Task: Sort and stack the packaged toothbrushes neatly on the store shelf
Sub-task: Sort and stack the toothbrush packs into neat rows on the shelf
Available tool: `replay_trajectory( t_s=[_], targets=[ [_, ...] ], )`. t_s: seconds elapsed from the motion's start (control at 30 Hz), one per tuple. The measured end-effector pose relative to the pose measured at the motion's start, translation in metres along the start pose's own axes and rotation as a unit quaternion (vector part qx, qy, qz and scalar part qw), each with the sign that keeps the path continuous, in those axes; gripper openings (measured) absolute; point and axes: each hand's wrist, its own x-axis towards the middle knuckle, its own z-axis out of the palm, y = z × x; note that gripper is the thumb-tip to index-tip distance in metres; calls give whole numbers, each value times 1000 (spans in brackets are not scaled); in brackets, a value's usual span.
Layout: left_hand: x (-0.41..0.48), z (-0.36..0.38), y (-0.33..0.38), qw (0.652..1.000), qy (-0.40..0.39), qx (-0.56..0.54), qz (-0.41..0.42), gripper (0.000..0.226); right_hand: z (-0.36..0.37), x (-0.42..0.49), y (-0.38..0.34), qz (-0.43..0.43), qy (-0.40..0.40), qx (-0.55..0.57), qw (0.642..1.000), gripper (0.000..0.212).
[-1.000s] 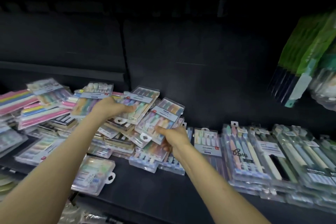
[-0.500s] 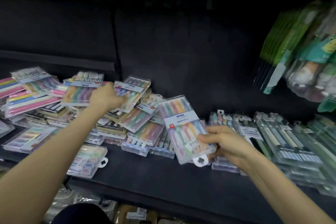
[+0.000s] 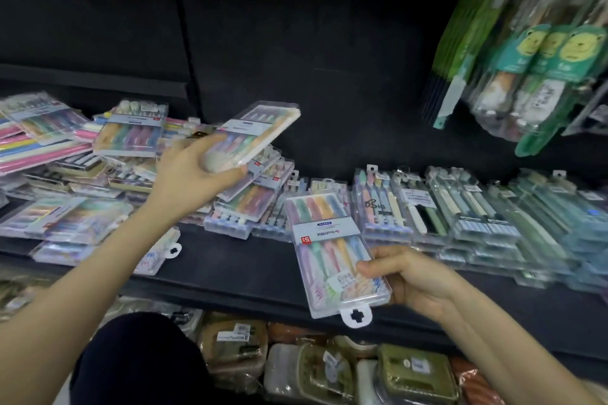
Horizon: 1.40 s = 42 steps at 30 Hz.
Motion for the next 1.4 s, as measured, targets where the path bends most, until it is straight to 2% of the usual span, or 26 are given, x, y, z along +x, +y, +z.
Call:
replay_trajectory(
  t_s=[0.1, 0.17, 0.3, 0.43, 0.53, 0.63, 0.73, 0.87, 0.97, 1.07, 1.13, 1.27, 1.33, 1.4],
  targets=[
    [-45, 1, 12, 988, -70, -128, 42, 62, 4, -24, 17, 8, 11, 5, 1000, 43],
    [-70, 8, 15, 979, -103, -165, 64, 54, 1, -44, 33, 6, 22, 13, 1000, 49],
    [-93, 30, 14, 972, -158, -131, 115, 58, -5, -86, 61, -10, 44, 76, 996, 21],
    [-93, 53, 20, 962, -193, -126, 145, 59, -5, -88, 84, -3, 138, 186, 973, 27],
    [-89, 64, 21, 956, -219, -109, 161, 62, 1, -65, 91, 5, 211, 273, 938, 14],
    [-90, 70, 19, 952, -236, -82, 176, 65, 12, -34, 93, 15, 236, 326, 915, 11],
    [-93, 74, 16, 951, -239, -89, 176, 68, 27, -9, 88, 37, 219, 341, 913, 5],
    [-94, 73, 8, 955, -222, -117, 155, 69, 41, 11, 80, 66, 172, 323, 928, 9],
    [-92, 73, 4, 959, -211, -135, 131, 65, 38, 14, 76, 79, 146, 292, 942, 24],
    [-90, 75, 4, 959, -212, -142, 124, 63, 24, 5, 71, 116, 88, 221, 964, 35],
    [-89, 77, 5, 956, -223, -142, 126, 64, 12, -4, 69, 119, 75, 162, 977, 33],
    [-92, 86, 12, 953, -241, -104, 152, 68, -16, -16, 66, 6, 188, 40, 981, 25],
    [-97, 92, 17, 954, -238, -70, 171, 67, -32, -19, 63, -59, 227, 48, 971, 28],
    [-104, 99, 24, 952, -229, -52, 195, 68, -41, -21, 59, -93, 211, 93, 969, 33]
  ],
)
